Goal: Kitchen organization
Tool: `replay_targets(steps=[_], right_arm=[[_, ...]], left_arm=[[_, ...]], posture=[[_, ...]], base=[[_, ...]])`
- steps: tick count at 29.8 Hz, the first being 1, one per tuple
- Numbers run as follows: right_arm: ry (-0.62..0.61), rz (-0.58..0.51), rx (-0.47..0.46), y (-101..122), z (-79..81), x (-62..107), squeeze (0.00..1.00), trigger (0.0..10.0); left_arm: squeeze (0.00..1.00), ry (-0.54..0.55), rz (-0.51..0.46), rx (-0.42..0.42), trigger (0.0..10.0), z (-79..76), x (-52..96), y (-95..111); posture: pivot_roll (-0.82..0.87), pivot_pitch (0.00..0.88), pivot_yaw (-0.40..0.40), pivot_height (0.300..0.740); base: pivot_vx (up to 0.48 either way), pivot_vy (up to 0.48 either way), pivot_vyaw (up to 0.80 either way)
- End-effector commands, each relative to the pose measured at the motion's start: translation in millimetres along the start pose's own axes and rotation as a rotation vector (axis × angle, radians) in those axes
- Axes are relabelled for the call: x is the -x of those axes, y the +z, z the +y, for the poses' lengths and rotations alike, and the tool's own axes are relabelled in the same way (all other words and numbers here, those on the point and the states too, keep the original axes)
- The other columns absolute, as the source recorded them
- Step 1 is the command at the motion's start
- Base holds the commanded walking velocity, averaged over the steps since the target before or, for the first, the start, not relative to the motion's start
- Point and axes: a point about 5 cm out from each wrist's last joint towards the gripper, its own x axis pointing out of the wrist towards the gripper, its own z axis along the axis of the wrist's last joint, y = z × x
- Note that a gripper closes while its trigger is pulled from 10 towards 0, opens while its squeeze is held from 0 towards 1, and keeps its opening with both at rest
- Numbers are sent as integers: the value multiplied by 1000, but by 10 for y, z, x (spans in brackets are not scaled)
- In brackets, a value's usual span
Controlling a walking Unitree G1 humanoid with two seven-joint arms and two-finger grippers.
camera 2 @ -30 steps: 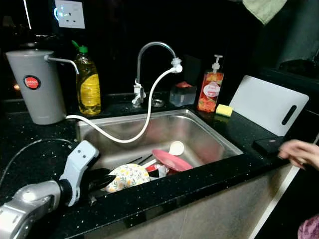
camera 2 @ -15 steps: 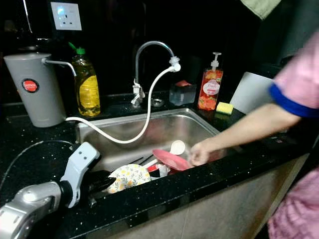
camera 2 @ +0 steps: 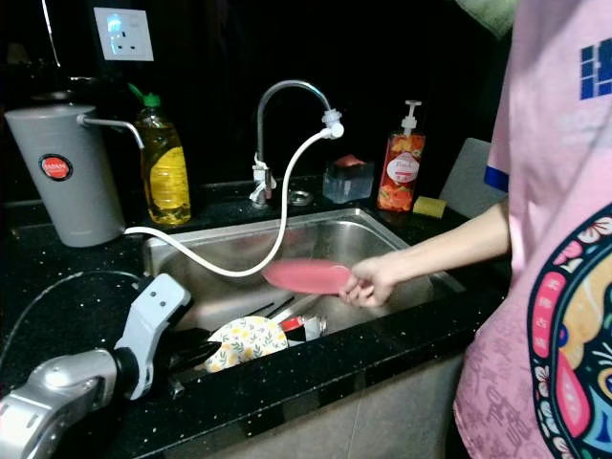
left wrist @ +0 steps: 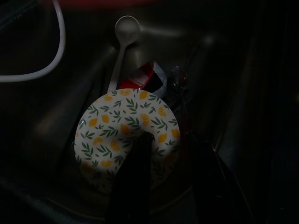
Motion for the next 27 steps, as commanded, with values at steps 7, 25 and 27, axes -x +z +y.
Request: replay_targets(steps=[7,25,27], right_arm=[[-7,6,2,-20,1,2,0,10000],[-41,-14,-42,38,-81,-1,0,10000],[-111,-57,-211,153,-238,-2,0,10000]], left_arm=[[0,-12,21,6,10000,-6,-20,-43],[0,-13,20,6,10000,-9,-33,-49],[0,-12,19,6,10000,-6,-35,-48]], posture=[[-24,0,-53,740],[-26,0,-56,740],[-29,0,-54,740]], base=[[0,0,0],[0,0,0],[0,0,0]])
